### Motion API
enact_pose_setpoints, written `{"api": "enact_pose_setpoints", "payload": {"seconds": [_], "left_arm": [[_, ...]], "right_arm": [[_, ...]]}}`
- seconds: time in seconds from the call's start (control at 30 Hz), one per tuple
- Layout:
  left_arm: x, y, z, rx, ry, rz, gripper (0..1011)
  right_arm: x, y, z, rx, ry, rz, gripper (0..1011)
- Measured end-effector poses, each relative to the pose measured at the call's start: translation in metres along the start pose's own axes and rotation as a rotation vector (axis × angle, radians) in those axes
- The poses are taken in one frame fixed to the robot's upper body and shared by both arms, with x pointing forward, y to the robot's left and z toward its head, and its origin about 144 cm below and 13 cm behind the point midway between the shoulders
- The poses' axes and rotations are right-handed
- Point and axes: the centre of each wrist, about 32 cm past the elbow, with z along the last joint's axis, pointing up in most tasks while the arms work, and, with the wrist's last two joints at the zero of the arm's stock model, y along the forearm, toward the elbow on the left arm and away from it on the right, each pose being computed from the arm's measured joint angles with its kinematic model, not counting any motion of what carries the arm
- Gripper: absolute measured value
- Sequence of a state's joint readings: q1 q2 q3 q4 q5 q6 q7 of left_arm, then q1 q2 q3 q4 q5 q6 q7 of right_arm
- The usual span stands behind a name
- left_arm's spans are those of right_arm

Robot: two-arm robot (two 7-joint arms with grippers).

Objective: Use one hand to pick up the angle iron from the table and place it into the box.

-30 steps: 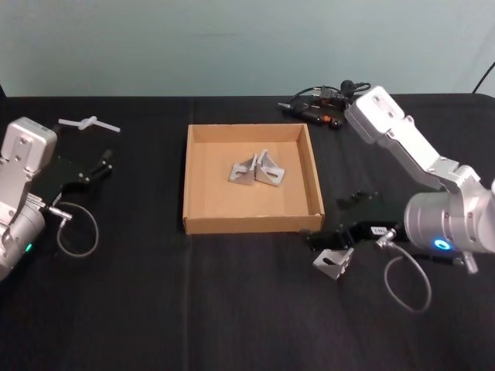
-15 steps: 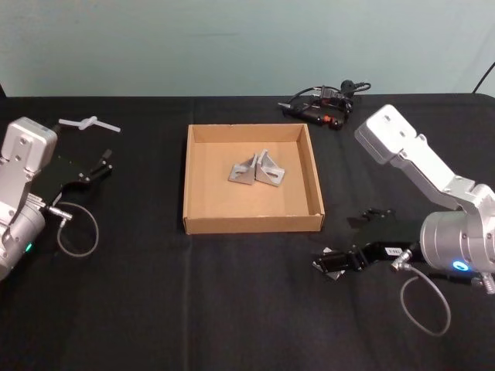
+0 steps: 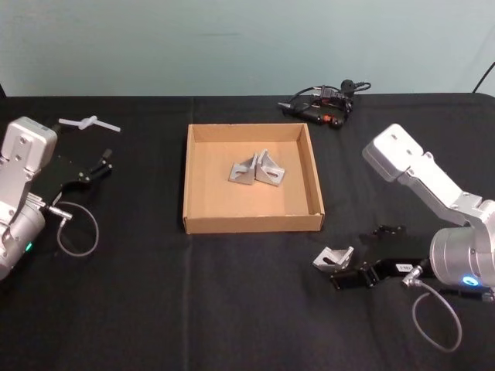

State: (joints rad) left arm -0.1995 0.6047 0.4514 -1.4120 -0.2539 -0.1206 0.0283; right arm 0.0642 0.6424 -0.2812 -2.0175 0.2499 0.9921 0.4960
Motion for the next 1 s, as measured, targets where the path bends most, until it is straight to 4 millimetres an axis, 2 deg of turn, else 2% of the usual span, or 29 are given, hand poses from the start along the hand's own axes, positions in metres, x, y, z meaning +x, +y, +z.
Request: {"api": "enact_pose_setpoints", "payload": {"seconds": [1.0], "left_arm": [[0.0,0.0,0.0,0.0,0.0,0.0,1005]], "right_arm": [[0.009,0.027,0.003,-0.018,0.023,-0.01,1003]]}}
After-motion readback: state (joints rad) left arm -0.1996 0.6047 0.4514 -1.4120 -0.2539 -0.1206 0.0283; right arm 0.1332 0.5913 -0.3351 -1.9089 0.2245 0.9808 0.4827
